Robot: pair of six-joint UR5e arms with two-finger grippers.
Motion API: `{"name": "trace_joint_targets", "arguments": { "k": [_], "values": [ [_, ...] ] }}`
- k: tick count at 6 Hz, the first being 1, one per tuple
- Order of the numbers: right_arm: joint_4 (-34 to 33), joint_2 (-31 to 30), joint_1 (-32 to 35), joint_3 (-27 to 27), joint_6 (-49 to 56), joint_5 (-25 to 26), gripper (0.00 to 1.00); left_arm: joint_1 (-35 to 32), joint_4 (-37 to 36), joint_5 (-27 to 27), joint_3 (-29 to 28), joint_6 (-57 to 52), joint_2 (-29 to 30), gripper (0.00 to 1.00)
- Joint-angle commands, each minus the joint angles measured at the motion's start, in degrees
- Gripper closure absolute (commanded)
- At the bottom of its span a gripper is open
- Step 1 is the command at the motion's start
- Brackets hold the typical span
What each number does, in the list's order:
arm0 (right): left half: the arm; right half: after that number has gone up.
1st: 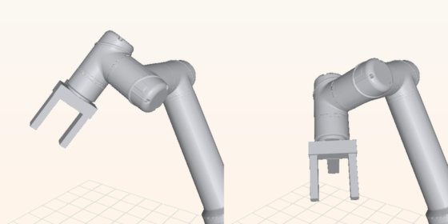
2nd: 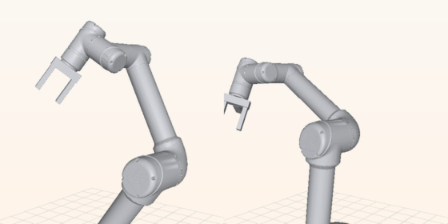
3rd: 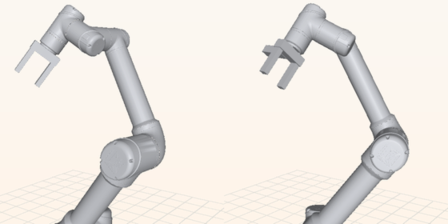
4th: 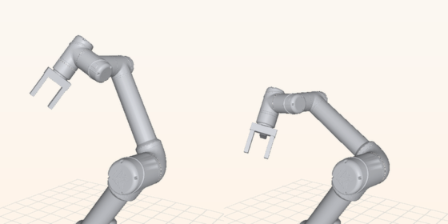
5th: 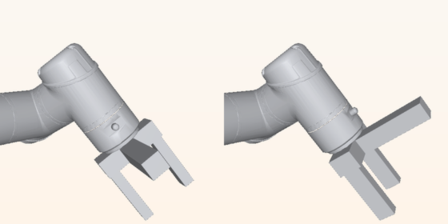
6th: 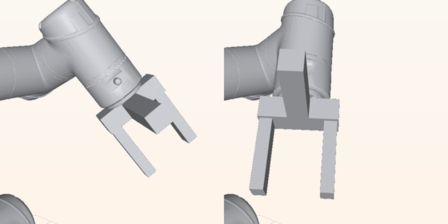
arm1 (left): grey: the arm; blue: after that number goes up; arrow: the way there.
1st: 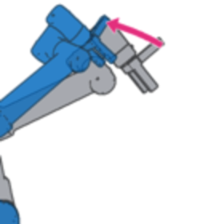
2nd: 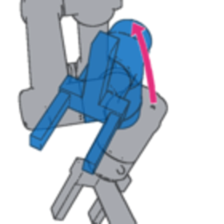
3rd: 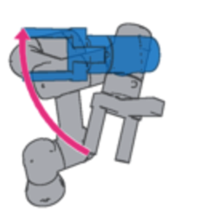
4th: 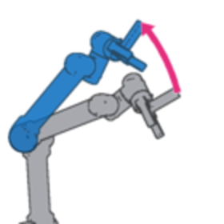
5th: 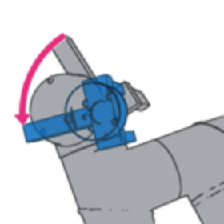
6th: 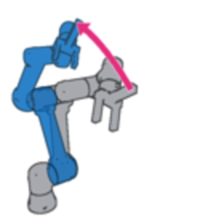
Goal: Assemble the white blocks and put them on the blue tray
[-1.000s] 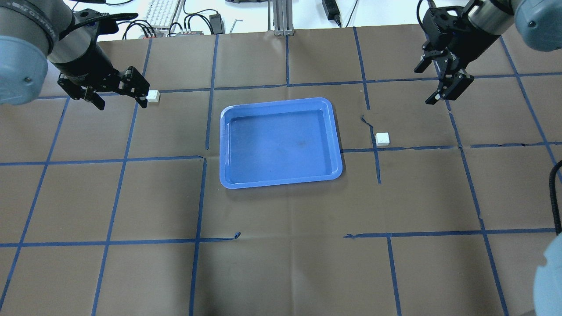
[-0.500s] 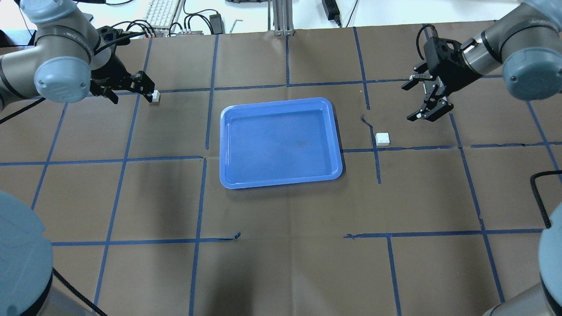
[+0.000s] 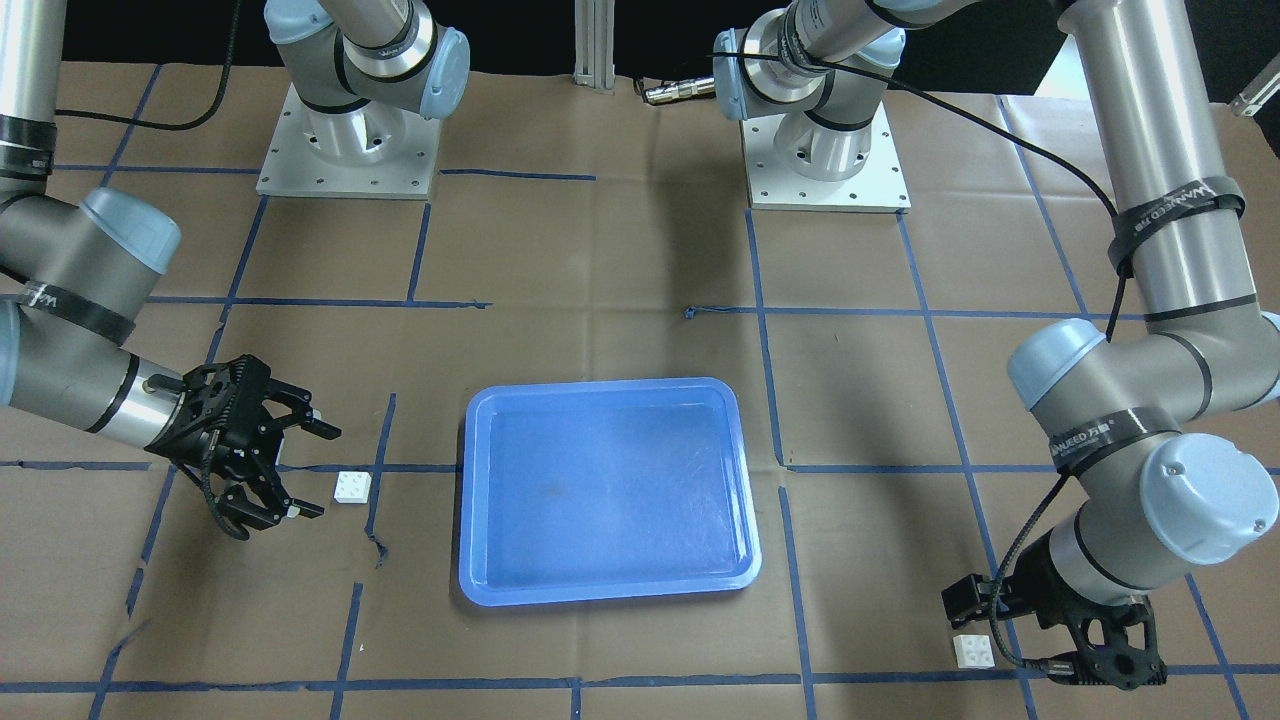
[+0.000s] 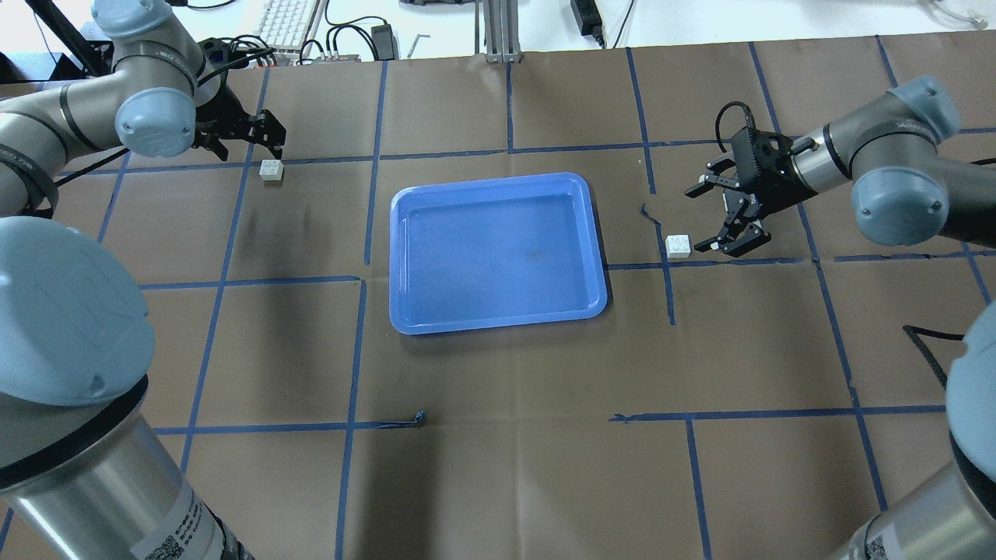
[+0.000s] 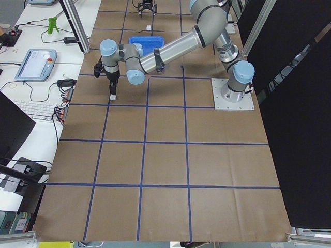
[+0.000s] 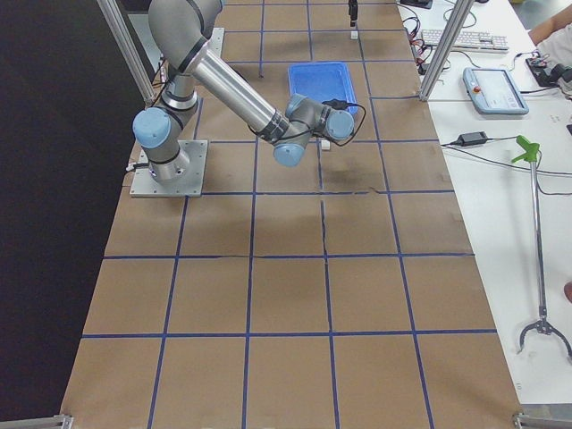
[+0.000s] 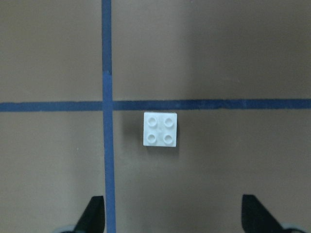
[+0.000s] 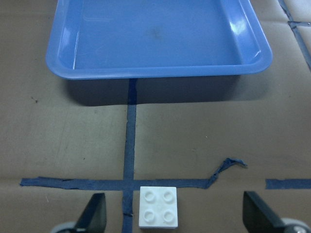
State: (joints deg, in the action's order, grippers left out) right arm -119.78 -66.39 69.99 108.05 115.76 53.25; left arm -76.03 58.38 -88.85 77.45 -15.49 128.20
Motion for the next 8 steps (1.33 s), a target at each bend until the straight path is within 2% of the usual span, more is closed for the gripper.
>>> {"name": "trace_joint_targets", "arguments": {
  "k": [1, 3, 5, 6, 7, 8],
  "values": [
    [-3.2, 1.7, -0.1, 2.1, 1.0, -0.2, 0.01, 0.0, -0.4, 1.5, -1.4, -1.1, 2.5, 0.01],
    [-3.3, 2.7, -0.1, 2.2, 1.0, 0.5, 0.01, 0.1, -4.0, 1.3, -1.9, -2.6, 5.6, 0.01],
    [-3.1, 2.8, -0.1, 2.3, 0.9, 1.1, 0.00, 0.0, -4.1, 1.4, -3.0, -2.5, 7.2, 0.02],
    [-3.1, 2.8, -0.1, 2.3, 1.0, 1.0, 0.01, 0.0, -4.0, 1.3, -2.7, -2.6, 7.2, 0.10],
    [-3.1, 3.0, -0.1, 2.3, 0.9, 1.0, 0.04, 0.1, -4.1, 1.1, -2.6, -3.1, 7.3, 0.44],
    [-3.1, 3.0, -0.1, 2.3, 0.8, 1.1, 0.06, 0.0, -3.9, 0.9, -2.7, -3.8, 7.2, 0.70]
  ]
}}
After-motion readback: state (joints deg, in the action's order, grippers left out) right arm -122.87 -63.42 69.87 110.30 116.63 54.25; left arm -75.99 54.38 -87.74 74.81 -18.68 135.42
